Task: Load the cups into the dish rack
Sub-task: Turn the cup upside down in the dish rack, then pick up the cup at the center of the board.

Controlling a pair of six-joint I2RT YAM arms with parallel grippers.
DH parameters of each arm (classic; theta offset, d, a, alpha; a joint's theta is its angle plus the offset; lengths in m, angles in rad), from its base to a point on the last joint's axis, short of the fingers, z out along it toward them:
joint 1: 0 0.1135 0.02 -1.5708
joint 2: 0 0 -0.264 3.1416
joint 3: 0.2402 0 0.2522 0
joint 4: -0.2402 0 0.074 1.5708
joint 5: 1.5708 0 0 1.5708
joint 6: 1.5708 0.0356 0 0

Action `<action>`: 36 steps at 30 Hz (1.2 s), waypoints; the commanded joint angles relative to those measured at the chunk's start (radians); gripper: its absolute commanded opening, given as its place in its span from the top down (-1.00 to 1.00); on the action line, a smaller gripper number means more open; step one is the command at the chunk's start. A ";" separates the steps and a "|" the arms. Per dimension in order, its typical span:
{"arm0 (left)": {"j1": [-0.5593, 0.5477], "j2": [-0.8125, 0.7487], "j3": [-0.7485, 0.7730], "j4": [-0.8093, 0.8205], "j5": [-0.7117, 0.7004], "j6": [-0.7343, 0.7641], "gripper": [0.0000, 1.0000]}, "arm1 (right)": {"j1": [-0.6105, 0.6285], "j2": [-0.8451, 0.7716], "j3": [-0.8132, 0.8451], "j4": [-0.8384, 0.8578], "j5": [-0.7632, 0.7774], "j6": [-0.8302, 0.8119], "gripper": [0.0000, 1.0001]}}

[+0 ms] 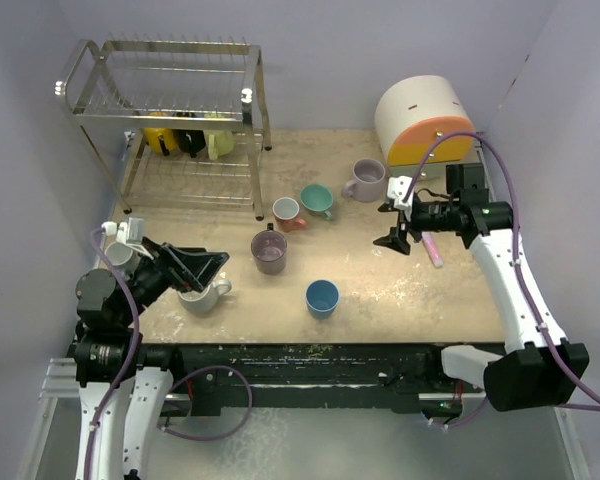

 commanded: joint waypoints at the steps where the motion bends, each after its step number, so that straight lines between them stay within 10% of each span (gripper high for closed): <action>1: 0.007 -0.030 0.020 0.017 -0.013 -0.094 -0.99 | 0.051 -0.021 -0.049 0.109 0.029 0.090 -0.51; 14: 0.007 -0.039 -0.101 0.133 0.062 -0.301 -0.97 | 0.181 0.054 -0.039 0.277 0.244 0.204 -0.54; 27: 0.007 -0.032 -0.103 0.169 0.088 -0.307 -0.99 | 0.173 0.328 0.298 0.330 0.497 0.367 -0.65; 36: 0.007 -0.037 -0.093 0.147 0.105 -0.267 -1.00 | 0.163 0.668 0.722 0.080 0.621 0.131 -0.68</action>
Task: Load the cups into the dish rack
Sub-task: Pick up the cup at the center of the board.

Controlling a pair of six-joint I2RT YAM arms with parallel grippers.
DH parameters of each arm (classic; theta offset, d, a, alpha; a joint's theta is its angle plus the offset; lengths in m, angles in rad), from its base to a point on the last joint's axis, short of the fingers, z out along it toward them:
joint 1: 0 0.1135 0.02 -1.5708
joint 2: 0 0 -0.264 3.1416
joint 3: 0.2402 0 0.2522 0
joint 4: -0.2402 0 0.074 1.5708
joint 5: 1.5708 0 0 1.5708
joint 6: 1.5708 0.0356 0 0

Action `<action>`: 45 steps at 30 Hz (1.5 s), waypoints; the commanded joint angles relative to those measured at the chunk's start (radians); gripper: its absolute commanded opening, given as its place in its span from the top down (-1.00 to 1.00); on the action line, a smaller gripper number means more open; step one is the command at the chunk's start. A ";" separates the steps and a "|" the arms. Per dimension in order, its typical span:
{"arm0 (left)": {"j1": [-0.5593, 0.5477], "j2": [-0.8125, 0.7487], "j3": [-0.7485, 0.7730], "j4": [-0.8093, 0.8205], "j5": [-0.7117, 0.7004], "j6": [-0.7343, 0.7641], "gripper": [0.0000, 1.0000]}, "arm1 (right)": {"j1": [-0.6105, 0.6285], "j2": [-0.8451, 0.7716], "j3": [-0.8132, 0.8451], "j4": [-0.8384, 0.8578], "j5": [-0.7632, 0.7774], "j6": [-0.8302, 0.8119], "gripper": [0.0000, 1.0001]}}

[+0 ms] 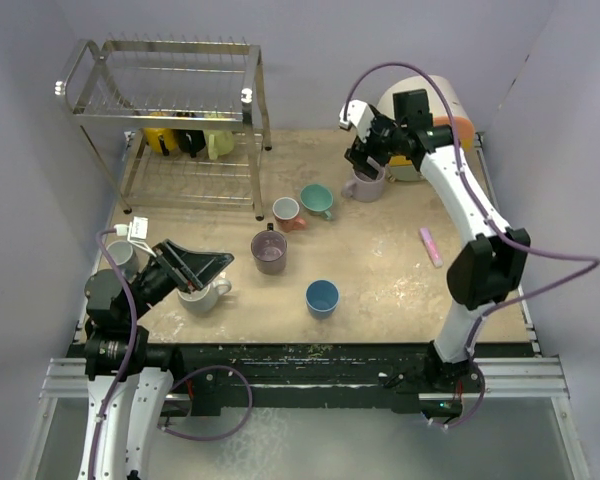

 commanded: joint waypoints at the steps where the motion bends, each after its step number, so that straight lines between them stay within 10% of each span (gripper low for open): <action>1: 0.007 -0.015 0.018 0.009 0.008 0.035 -0.99 | -0.004 0.124 0.195 -0.134 0.116 -0.128 -0.68; 17: 0.007 -0.034 0.043 -0.072 -0.040 0.085 -1.00 | -0.004 0.439 0.386 -0.080 0.416 -0.177 -0.10; 34: 0.007 -0.011 0.035 -0.068 -0.032 0.089 -1.00 | -0.004 0.569 0.405 0.012 0.497 -0.189 -0.07; 45: 0.007 -0.062 0.043 -0.113 -0.025 0.072 -0.99 | -0.004 0.505 0.299 -0.006 0.407 -0.188 0.67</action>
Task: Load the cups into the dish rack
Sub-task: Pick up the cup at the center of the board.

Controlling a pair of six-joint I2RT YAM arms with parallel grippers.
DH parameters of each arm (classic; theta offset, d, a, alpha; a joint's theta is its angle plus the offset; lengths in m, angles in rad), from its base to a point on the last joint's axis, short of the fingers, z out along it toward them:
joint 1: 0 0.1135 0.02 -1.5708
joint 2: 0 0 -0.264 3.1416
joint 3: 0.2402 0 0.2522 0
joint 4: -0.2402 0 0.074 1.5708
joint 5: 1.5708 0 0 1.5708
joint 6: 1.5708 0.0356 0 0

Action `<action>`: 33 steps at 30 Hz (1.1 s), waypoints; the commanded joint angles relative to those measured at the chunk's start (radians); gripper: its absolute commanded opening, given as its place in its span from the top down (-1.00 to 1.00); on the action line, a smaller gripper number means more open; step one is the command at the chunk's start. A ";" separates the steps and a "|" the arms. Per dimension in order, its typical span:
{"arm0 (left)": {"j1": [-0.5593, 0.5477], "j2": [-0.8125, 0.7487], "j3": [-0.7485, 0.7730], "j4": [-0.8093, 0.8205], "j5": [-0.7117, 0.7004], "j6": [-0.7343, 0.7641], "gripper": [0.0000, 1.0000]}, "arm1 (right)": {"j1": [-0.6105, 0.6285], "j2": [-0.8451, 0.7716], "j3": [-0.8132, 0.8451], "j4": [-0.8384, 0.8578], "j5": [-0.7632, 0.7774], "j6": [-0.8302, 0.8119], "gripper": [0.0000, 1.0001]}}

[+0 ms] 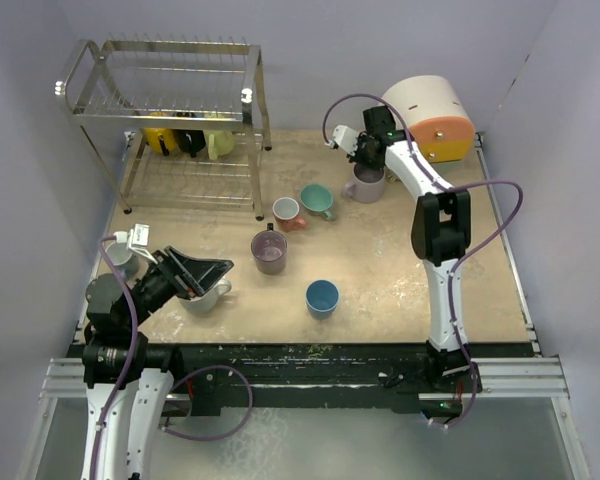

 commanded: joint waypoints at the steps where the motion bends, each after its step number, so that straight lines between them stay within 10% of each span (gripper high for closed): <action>1: 0.007 -0.027 0.037 0.010 0.009 -0.006 -0.99 | -0.003 -0.084 -0.063 -0.017 -0.067 0.006 0.73; 7: 0.007 -0.030 0.046 0.013 0.027 -0.007 -0.99 | -0.002 -0.184 -0.191 -0.002 -0.084 0.012 1.00; 33: 0.007 0.007 0.010 0.206 0.143 -0.107 -0.95 | -0.003 -0.467 -0.568 -0.090 -0.246 0.261 1.00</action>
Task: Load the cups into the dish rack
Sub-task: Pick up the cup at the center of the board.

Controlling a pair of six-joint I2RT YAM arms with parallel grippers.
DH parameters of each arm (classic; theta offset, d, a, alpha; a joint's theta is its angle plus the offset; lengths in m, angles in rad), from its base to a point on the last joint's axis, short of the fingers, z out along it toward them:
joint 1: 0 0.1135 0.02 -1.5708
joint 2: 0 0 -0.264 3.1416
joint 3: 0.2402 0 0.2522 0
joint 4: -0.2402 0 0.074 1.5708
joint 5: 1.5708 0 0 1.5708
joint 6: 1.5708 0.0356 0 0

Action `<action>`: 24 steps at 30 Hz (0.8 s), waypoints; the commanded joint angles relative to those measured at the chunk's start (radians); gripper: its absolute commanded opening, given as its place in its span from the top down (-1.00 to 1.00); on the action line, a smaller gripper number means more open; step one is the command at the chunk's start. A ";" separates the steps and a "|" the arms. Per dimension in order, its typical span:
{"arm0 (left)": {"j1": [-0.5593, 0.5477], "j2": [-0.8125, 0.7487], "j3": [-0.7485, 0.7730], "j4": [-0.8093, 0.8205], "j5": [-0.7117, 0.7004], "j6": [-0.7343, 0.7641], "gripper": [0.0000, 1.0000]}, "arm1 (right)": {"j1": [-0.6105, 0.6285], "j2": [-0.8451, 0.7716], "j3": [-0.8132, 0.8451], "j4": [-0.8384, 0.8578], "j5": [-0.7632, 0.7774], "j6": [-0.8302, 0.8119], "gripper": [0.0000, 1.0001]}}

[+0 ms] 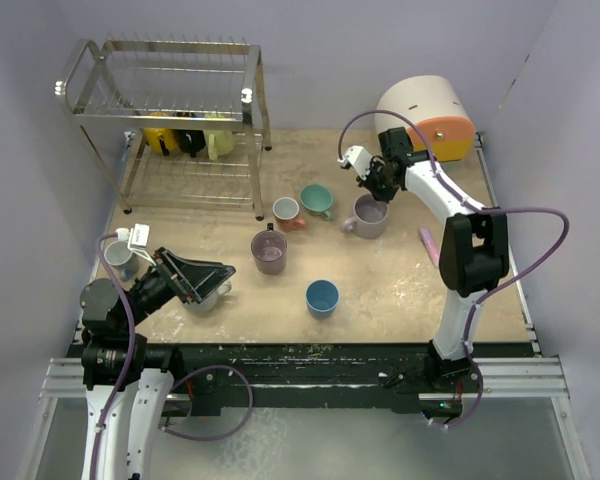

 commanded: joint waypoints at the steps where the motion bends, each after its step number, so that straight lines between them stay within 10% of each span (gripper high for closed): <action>1: 0.007 0.039 0.004 0.134 0.034 -0.054 -0.95 | 0.003 -0.079 -0.073 -0.090 -0.080 0.080 1.00; 24: 0.006 0.072 -0.094 0.335 0.042 -0.165 -0.94 | -0.026 -0.158 -0.234 -0.007 -0.143 0.167 0.33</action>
